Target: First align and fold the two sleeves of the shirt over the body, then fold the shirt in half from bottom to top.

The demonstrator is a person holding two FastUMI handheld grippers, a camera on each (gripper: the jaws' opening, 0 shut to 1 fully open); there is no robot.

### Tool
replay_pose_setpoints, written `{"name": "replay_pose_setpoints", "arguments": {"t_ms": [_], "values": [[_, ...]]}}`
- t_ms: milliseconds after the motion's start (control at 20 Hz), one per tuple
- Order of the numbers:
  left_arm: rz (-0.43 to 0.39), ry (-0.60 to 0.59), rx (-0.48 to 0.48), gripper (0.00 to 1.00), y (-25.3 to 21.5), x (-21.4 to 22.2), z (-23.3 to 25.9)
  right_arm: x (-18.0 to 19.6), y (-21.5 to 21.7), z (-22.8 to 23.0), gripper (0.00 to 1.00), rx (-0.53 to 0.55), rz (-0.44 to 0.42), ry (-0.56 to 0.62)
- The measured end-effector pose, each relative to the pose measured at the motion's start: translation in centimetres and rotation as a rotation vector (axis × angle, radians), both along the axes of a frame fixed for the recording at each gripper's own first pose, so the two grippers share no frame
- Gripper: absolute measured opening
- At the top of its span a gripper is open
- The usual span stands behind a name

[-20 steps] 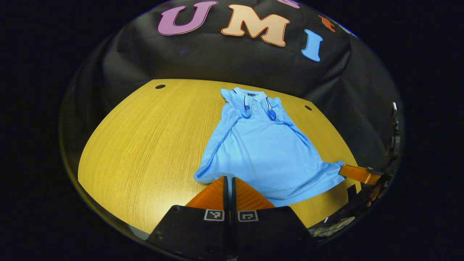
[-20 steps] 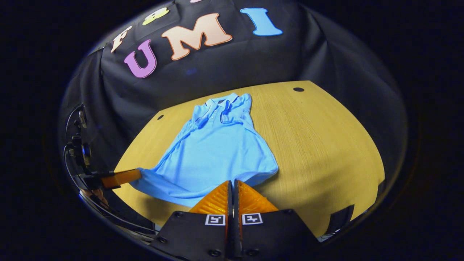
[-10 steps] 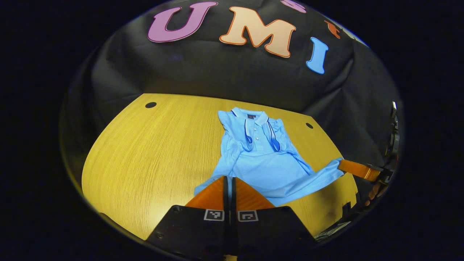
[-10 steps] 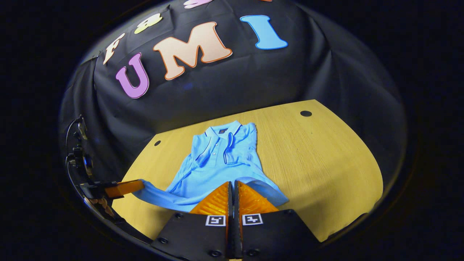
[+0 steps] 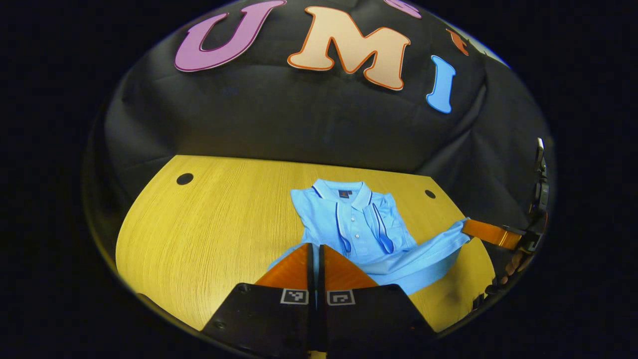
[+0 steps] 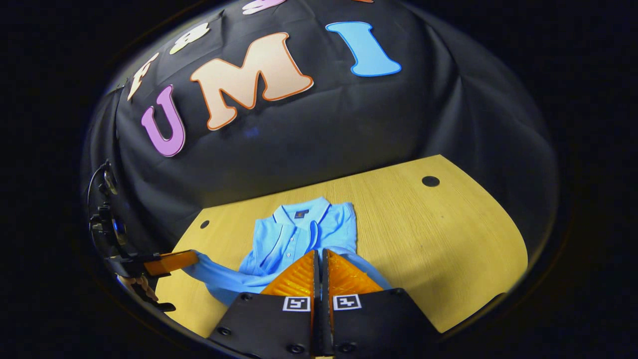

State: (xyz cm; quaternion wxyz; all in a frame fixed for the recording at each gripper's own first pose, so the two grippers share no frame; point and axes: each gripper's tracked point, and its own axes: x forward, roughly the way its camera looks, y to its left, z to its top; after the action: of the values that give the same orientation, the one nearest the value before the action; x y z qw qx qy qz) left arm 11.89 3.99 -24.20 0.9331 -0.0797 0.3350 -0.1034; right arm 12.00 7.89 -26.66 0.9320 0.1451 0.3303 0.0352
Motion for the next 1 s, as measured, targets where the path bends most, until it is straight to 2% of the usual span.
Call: {"name": "replay_pose_setpoints", "arguments": {"t_ms": [400,600,750,950,1000], "values": [[0.006,-0.041,-0.002,0.0,1.4,9.6,-1.6,9.9,-0.7,-2.3,0.02,-0.015,-0.067,-0.026],[0.029,-0.037,-0.005,0.0,2.3,14.0,-3.9,13.9,-0.9,-5.5,0.02,-0.049,-0.092,-0.006],[0.037,0.004,0.001,0.02,2.6,15.8,-6.9,15.8,-0.9,-9.2,0.02,-0.082,-0.101,0.026],[0.028,0.029,-0.009,0.0,2.0,16.6,-9.5,16.3,-1.4,-12.0,0.02,-0.122,-0.125,0.062],[0.031,0.033,-0.025,0.0,1.8,16.6,-9.8,16.2,-1.5,-12.1,0.12,-0.133,-0.115,0.052]]}}
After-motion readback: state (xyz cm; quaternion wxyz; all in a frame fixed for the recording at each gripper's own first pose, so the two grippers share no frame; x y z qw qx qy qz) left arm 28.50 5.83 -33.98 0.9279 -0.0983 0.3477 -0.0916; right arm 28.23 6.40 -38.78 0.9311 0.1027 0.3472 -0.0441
